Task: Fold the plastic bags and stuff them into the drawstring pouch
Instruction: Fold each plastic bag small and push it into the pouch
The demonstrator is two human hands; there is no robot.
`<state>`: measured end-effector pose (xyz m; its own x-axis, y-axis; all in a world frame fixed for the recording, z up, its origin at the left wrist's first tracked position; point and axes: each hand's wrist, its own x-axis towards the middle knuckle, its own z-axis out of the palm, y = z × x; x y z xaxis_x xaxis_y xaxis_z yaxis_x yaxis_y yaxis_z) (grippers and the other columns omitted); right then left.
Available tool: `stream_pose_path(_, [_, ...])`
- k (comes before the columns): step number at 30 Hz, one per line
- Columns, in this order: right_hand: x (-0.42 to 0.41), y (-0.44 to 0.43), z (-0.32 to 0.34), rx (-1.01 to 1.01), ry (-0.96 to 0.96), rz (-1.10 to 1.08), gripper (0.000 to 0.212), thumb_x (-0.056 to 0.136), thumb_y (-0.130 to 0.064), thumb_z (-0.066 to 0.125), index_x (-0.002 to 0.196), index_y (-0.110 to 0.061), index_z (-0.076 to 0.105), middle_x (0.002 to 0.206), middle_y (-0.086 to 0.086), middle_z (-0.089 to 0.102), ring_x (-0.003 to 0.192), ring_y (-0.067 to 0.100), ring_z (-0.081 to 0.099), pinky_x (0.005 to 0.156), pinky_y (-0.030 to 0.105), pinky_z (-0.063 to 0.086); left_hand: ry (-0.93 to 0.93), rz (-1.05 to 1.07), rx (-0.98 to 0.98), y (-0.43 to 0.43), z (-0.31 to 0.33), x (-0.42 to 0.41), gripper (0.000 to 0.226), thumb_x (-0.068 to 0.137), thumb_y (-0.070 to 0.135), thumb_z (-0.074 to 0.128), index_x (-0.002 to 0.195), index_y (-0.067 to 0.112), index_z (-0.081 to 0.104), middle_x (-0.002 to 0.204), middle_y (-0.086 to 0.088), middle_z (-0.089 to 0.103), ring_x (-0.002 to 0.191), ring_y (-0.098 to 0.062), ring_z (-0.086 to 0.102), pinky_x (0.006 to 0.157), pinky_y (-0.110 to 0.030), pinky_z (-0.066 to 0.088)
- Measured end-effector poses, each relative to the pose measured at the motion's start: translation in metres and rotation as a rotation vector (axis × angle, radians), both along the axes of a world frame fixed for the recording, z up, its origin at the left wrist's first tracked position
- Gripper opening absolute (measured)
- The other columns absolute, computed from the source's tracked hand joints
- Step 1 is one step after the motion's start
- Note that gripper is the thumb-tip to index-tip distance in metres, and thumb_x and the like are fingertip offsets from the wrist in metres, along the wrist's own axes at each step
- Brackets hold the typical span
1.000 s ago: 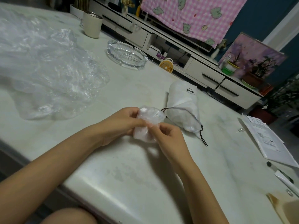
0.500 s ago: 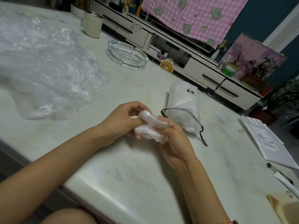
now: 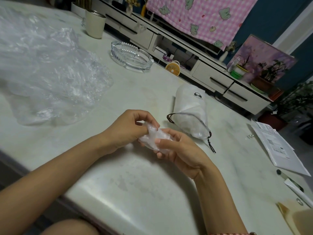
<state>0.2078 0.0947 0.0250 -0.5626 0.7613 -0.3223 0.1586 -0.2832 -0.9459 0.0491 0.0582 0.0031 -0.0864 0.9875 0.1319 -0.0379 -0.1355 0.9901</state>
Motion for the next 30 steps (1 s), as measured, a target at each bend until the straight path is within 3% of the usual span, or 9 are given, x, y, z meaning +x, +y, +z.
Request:
stream_pose_path(2, [0.000, 0.001, 0.000, 0.032, -0.007, -0.060, 0.024, 0.083, 0.010, 0.059, 0.105, 0.000, 0.059, 0.087, 0.013, 0.062, 0.057, 0.014, 0.057, 0.051, 0.020, 0.048, -0.072, -0.045, -0.078, 0.003, 0.000, -0.003, 0.017, 0.065, 0.012, 0.055, 0.062, 0.019, 0.070, 0.083, -0.012, 0.068, 0.073, -0.020, 0.062, 0.057, -0.024, 0.050])
stream_pose_path(6, [-0.002, 0.001, -0.004, 0.079, -0.024, -0.160, 0.023, 0.081, 0.010, 0.061, 0.099, -0.004, 0.060, 0.093, 0.014, 0.062, 0.061, 0.017, 0.059, 0.053, 0.020, 0.050, -0.189, -0.113, -0.180, 0.001, 0.002, -0.004, 0.028, 0.063, 0.032, 0.077, 0.072, 0.009, 0.064, 0.080, -0.011, 0.064, 0.064, -0.023, 0.061, 0.050, -0.027, 0.052])
stream_pose_path(8, [-0.001, 0.001, -0.003, 0.089, -0.018, -0.137, 0.021, 0.083, 0.007, 0.061, 0.099, -0.006, 0.060, 0.093, 0.013, 0.064, 0.068, 0.018, 0.063, 0.056, 0.021, 0.051, -0.064, -0.041, -0.127, 0.000, -0.001, -0.002, 0.026, 0.059, 0.026, 0.081, 0.073, 0.014, 0.062, 0.079, -0.007, 0.063, 0.060, -0.016, 0.058, 0.053, -0.022, 0.049])
stream_pose_path(11, [0.004, 0.001, 0.002, 0.179, -0.067, -0.080, 0.018, 0.086, -0.015, 0.064, 0.102, -0.009, 0.064, 0.091, 0.004, 0.066, 0.075, 0.012, 0.063, 0.059, 0.021, 0.049, 0.027, -0.012, -0.040, 0.002, -0.004, -0.001, 0.014, 0.061, 0.016, 0.063, 0.075, 0.019, 0.063, 0.080, -0.006, 0.062, 0.063, -0.012, 0.054, 0.055, -0.017, 0.045])
stream_pose_path(14, [0.006, 0.001, 0.002, 0.334, -0.222, -0.046, 0.032, 0.080, -0.034, 0.067, 0.100, -0.010, 0.068, 0.084, 0.001, 0.066, 0.071, 0.008, 0.059, 0.060, 0.021, 0.046, 0.038, -0.073, -0.019, 0.000, -0.003, -0.001, 0.015, 0.059, 0.021, 0.069, 0.074, 0.021, 0.066, 0.087, -0.021, 0.064, 0.074, -0.020, 0.057, 0.070, -0.030, 0.048])
stream_pose_path(16, [0.007, 0.001, 0.002, 0.376, -0.289, 0.014, 0.022, 0.082, -0.026, 0.070, 0.094, -0.008, 0.068, 0.078, 0.001, 0.064, 0.069, 0.010, 0.058, 0.062, 0.021, 0.046, 0.038, -0.072, -0.009, -0.001, -0.001, -0.001, 0.016, 0.058, 0.024, 0.072, 0.074, 0.022, 0.067, 0.098, -0.021, 0.066, 0.077, -0.020, 0.059, 0.072, -0.030, 0.050])
stream_pose_path(19, [0.016, 0.003, 0.006, 0.382, -0.311, 0.024, 0.004, 0.085, -0.011, 0.067, 0.084, -0.007, 0.067, 0.068, 0.000, 0.060, 0.062, 0.011, 0.056, 0.058, 0.018, 0.047, -0.021, -0.042, -0.005, -0.001, -0.001, -0.002, 0.014, 0.078, 0.001, 0.071, 0.081, 0.013, 0.065, 0.109, -0.021, 0.064, 0.077, -0.018, 0.059, 0.065, -0.019, 0.052])
stream_pose_path(26, [0.020, 0.002, 0.007, 0.419, -0.322, 0.036, 0.013, 0.090, -0.016, 0.062, 0.089, -0.004, 0.066, 0.074, 0.004, 0.062, 0.065, 0.010, 0.056, 0.059, 0.017, 0.047, 0.030, -0.072, 0.007, -0.002, -0.001, 0.000, 0.028, 0.083, -0.003, 0.064, 0.069, 0.021, 0.070, 0.105, -0.016, 0.068, 0.084, -0.023, 0.061, 0.070, -0.019, 0.051])
stream_pose_path(30, [0.019, 0.001, 0.007, 0.373, -0.289, 0.120, 0.006, 0.084, -0.009, 0.068, 0.081, -0.005, 0.065, 0.074, 0.008, 0.060, 0.070, 0.014, 0.053, 0.063, 0.017, 0.042, 0.047, -0.023, -0.024, 0.000, -0.002, 0.000, 0.022, 0.086, -0.004, 0.059, 0.079, 0.014, 0.070, 0.100, -0.004, 0.071, 0.086, -0.029, 0.063, 0.076, -0.025, 0.052])
